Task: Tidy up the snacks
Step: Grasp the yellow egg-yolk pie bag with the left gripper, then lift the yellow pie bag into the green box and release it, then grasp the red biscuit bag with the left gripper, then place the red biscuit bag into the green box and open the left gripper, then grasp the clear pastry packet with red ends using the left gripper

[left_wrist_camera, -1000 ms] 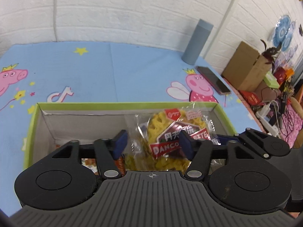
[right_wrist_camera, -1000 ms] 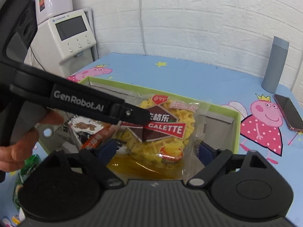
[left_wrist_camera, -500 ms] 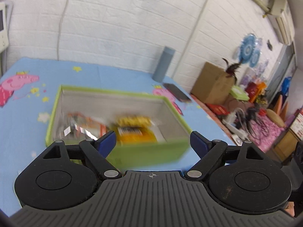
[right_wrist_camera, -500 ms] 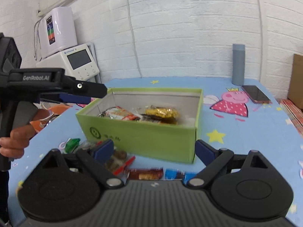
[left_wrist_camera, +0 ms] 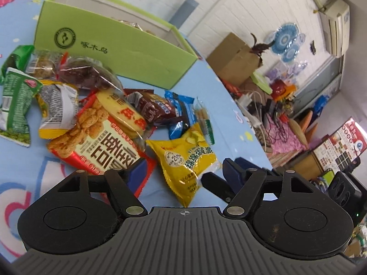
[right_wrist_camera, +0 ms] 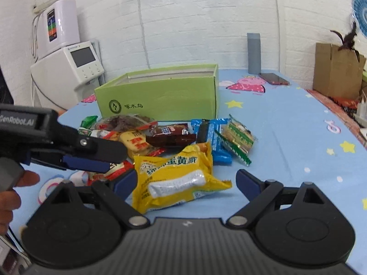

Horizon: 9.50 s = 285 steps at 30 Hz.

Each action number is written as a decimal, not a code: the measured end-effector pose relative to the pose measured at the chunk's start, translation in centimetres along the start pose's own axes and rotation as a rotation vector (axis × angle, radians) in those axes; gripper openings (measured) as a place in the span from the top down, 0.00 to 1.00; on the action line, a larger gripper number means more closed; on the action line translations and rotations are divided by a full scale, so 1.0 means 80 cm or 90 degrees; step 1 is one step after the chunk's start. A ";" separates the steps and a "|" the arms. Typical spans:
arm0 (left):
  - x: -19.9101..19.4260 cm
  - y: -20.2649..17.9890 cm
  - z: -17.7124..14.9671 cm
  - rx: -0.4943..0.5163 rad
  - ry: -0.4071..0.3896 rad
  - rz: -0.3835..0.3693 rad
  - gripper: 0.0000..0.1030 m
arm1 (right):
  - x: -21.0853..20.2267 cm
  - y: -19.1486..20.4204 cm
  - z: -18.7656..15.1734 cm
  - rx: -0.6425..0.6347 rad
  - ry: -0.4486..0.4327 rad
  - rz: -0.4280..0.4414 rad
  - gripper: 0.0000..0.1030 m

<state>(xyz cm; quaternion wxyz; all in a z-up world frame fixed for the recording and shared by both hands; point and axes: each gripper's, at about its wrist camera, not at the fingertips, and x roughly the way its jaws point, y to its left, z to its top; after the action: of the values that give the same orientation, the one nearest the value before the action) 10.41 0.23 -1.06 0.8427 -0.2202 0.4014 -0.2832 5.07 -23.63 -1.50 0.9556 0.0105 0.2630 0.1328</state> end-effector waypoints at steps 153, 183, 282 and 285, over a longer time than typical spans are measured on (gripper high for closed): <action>-0.034 0.046 0.003 0.029 -0.034 0.105 0.43 | 0.036 0.078 -0.010 -0.085 0.087 0.112 0.10; -0.055 0.093 -0.011 0.009 0.015 0.082 0.75 | 0.069 0.090 -0.003 0.011 0.091 0.226 0.10; 0.008 0.047 0.018 0.001 0.048 0.099 0.45 | 0.048 0.102 0.004 -0.059 0.074 0.145 0.05; 0.016 0.046 0.019 0.018 0.057 0.114 0.53 | 0.063 0.096 0.003 -0.055 0.098 0.155 0.26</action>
<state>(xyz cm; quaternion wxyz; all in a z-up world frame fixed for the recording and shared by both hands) 13.40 2.31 -3.09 0.8490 -0.1586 0.4527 -0.2215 7.42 -14.88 -3.11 0.9090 -0.0090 0.3264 0.2590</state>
